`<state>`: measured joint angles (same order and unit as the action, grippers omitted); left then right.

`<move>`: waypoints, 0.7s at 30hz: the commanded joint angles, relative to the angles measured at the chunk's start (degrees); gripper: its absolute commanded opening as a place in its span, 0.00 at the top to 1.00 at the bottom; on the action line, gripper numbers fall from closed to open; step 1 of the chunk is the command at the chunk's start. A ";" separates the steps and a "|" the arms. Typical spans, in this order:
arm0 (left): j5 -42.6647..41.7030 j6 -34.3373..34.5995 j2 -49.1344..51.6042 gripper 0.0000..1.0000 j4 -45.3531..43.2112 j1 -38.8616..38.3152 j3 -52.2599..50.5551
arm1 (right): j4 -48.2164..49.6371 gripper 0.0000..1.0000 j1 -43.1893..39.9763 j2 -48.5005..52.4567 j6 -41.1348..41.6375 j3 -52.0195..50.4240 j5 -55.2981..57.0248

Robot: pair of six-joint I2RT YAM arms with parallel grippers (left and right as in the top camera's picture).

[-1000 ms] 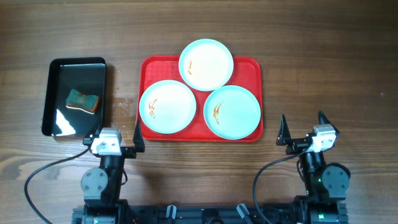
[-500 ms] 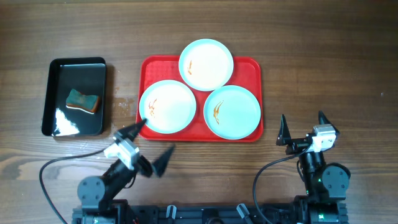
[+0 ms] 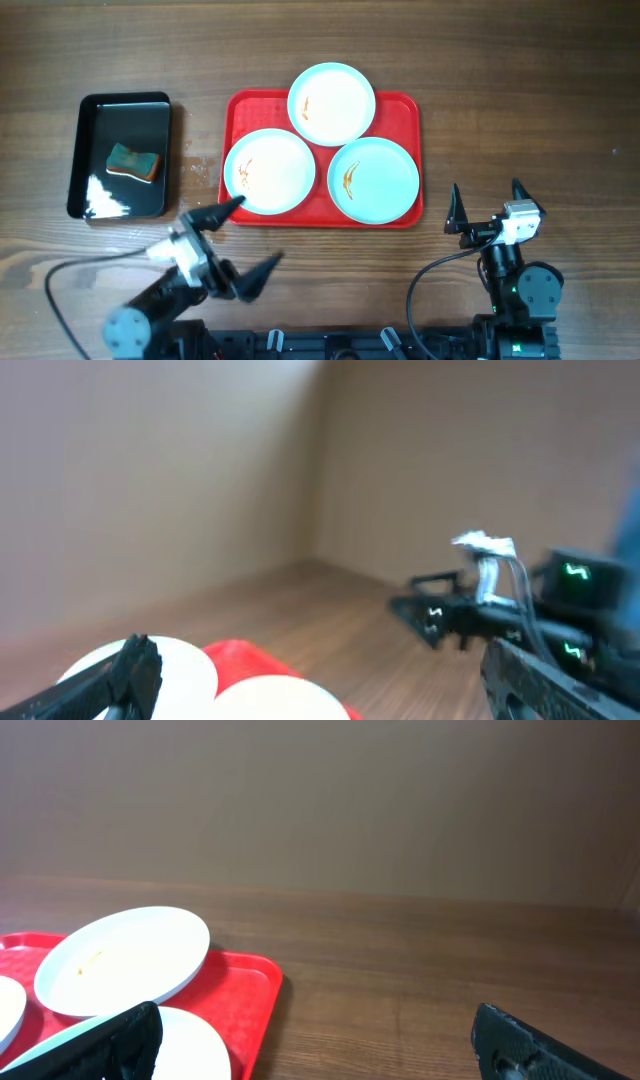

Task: Clean dirty plates on tray and stack at the side
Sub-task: 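Move the left gripper over the black tray toward the sponge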

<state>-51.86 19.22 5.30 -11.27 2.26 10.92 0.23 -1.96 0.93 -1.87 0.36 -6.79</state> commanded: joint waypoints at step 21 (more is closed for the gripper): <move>44.65 3.30 77.29 0.00 69.70 8.22 71.89 | 0.11 0.00 -0.37 -0.35 -0.98 -0.07 0.81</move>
<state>-15.18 13.61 73.89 54.76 8.60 74.81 0.05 -1.96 0.93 -1.85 0.36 -6.79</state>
